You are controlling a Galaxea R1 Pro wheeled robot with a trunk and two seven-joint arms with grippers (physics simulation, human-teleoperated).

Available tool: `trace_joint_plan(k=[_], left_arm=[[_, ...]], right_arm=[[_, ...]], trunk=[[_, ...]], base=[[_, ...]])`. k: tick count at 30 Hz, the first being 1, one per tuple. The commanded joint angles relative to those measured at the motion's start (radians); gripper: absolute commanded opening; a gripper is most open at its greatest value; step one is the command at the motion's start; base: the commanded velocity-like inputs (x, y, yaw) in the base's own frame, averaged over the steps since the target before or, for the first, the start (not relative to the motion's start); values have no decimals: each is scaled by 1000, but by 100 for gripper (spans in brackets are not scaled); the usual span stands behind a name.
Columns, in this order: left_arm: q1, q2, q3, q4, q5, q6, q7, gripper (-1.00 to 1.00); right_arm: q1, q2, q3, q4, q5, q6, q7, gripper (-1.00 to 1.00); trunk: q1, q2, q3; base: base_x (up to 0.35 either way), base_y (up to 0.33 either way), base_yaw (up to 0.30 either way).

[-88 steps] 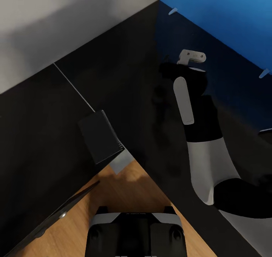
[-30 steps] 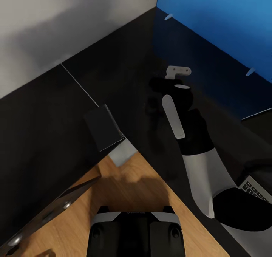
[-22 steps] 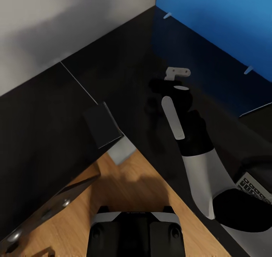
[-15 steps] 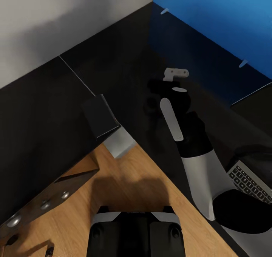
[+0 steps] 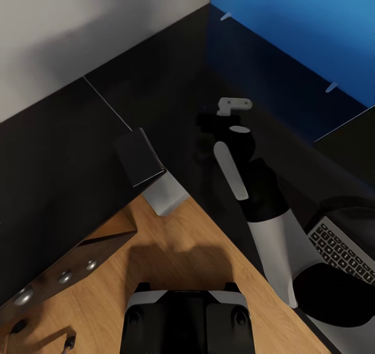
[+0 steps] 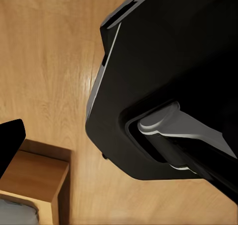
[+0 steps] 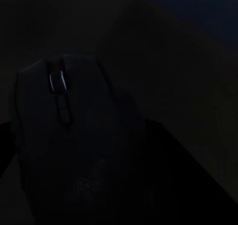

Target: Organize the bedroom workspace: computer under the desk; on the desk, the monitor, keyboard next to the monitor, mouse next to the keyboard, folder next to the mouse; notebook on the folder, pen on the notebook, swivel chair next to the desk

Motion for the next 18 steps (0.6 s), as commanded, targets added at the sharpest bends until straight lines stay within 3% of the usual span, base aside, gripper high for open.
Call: trace_joint_plan(k=[1, 18], left_arm=[[-1, -1, 1, -3, 8, 11, -1, 100], [-23, -1, -19, -34, -1, 8, 63, 100]], right_arm=[[-1, 0, 4, -1, -14, -1, -12, -100], [28, 0, 11, 9, -27, -6, -13, -100]], trunk=[[-3, 6, 3], [-69, 125, 56]], base=[[0, 0, 0], [0, 0, 0]])
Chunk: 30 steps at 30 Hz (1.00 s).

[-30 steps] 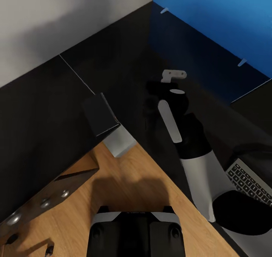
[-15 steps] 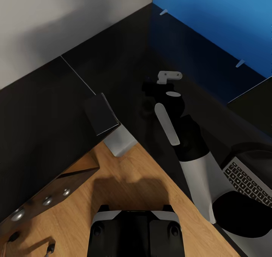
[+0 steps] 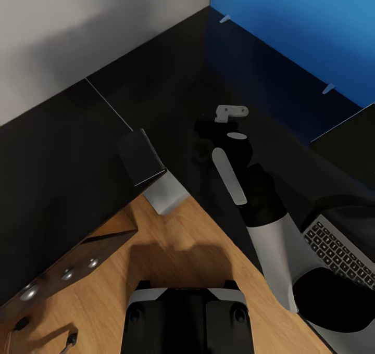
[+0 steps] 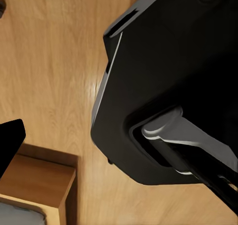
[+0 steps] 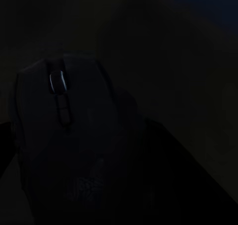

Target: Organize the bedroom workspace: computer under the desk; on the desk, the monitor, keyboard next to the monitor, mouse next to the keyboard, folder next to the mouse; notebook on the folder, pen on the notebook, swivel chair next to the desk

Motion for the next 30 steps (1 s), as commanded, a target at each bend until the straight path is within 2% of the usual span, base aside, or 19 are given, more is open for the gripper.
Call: trace_joint_plan(k=[1, 7, 12, 16, 18, 21, 22, 23, 25, 30], left_arm=[[0, -1, -5, -6, 8, 8, 2, 100], [0, 0, -9, -8, 12, 8, 4, 100], [0, 0, -9, -8, 17, 8, 3, 100], [0, 0, -8, -8, 18, 8, 2, 100], [0, 0, -9, -8, 18, 8, 2, 100], [0, 0, -9, -8, 18, 8, 3, 100], [0, 0, -9, -8, 18, 8, 3, 100], [0, 0, -9, -8, 18, 8, 2, 100], [0, 0, -9, -9, 18, 8, 2, 100], [0, 0, -9, -10, 19, 8, -3, 100]], right_arm=[[12, 0, 2, -1, -14, 0, -12, -100], [37, 0, 6, -3, -15, -14, -14, -100], [77, 0, 9, -15, -15, -35, -67, -100], [108, 0, 13, -52, -14, -81, -103, -100], [127, 0, 20, -85, -13, -96, -136, -100], [158, 0, 61, -129, -8, -142, -192, -100], [171, 0, 90, -143, -7, -173, -229, -100], [184, 0, 126, -155, -6, -203, -298, -100], [194, 0, 147, -161, -8, -219, -364, -100], [242, 0, 158, -171, -5, -231, -435, -100]], trunk=[[-3, 6, 2], [-26, 48, 24], [-46, 83, 47], [-61, 111, 66], [-69, 125, 76], [-80, 146, 90], [-84, 153, 95], [-88, 160, 99], [-90, 165, 105], [-90, 165, 113]], base=[[0, 0, -28], [0, 0, -11], [0, 0, 0], [0, 0, 0], [0, 0, 0], [0, 0, -1], [0, 0, -23], [0, 0, -53], [0, 0, -70], [0, 0, -94]])
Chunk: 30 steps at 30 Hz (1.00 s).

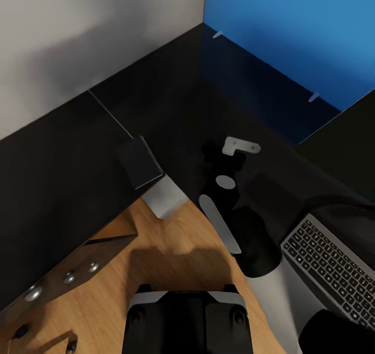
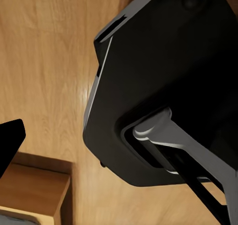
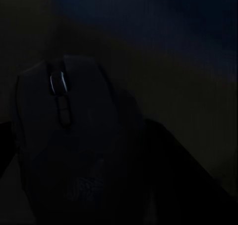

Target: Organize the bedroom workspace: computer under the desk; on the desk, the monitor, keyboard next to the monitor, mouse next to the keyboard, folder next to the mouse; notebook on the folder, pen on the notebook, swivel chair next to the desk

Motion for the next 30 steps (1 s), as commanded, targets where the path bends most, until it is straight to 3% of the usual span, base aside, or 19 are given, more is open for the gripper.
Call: trace_joint_plan(k=[1, 8, 20, 25, 30], left_arm=[[0, -1, 3, -2, 8, 9, -4, 100], [0, -2, 2, -7, 8, 8, 0, 100], [0, -3, -8, -6, 8, 9, 3, 100], [0, -3, -9, -1, 8, 9, 6, 100], [0, -3, -9, 6, 8, 9, 6, 100]], right_arm=[[7, 0, 0, -5, -7, 3, -14, -100], [153, 0, 4, -64, -4, -35, -107, -100], [226, 0, -3, -73, -3, -188, -133, -100], [275, 0, -2, -73, -3, -308, -134, -100], [310, 0, 7, -66, -1, -344, -134, -100]], trunk=[[1, -2, 1], [1, -2, 12], [1, -2, 32], [1, -2, 40], [1, -2, 49]], base=[[0, 0, -105], [0, 0, -112], [0, 0, -121], [0, 0, -132], [0, 0, -135]])
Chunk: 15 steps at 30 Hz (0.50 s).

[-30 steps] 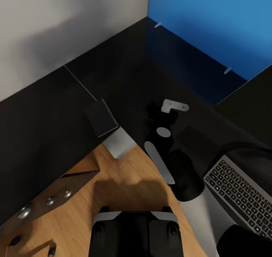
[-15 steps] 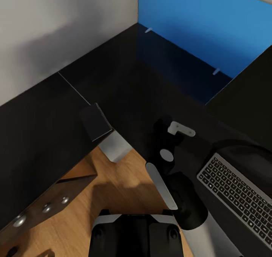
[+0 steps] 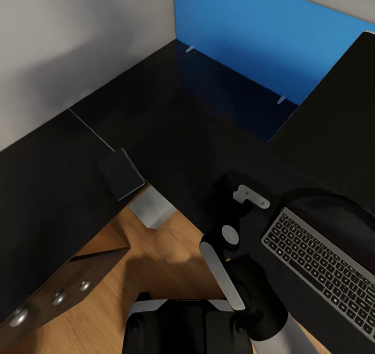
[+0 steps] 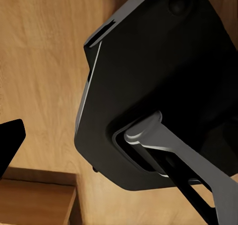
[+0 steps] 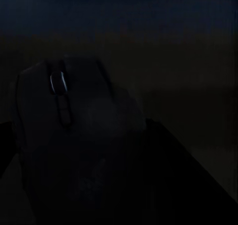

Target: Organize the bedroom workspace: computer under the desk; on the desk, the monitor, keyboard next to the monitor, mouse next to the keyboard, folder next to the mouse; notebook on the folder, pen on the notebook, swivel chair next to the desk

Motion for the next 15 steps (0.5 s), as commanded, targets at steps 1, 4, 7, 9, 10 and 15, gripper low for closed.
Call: trace_joint_plan(k=[1, 4, 7, 9, 10, 15], left_arm=[[0, -1, 3, -1, 7, 9, -3, 100], [0, -1, 3, 0, 7, 9, -4, 100], [0, -1, 3, 1, 8, 9, -5, 100], [0, -1, 3, 2, 8, 9, -9, 100], [0, -1, 3, 2, 8, 9, -10, 100], [0, 0, 3, 3, 8, 9, -14, 100]], right_arm=[[1, 0, 1, 1, -4, 4, -6, -100], [6, 0, -4, 28, -6, -6, -6, -100], [7, 0, -3, 62, -6, -34, -5, -100], [7, 0, -2, 79, -6, -49, -5, -100], [7, 0, -2, 83, -6, -53, -5, -100], [1, 0, -3, 128, -11, -63, -4, -100]], trunk=[[1, -2, 1], [1, -2, 4], [1, -2, 5], [1, -2, 5], [1, -2, 6], [1, -2, 6]], base=[[0, 0, -134], [0, 0, -77], [0, 0, -31], [0, 0, -15], [0, 0, -9], [0, 0, -120]])
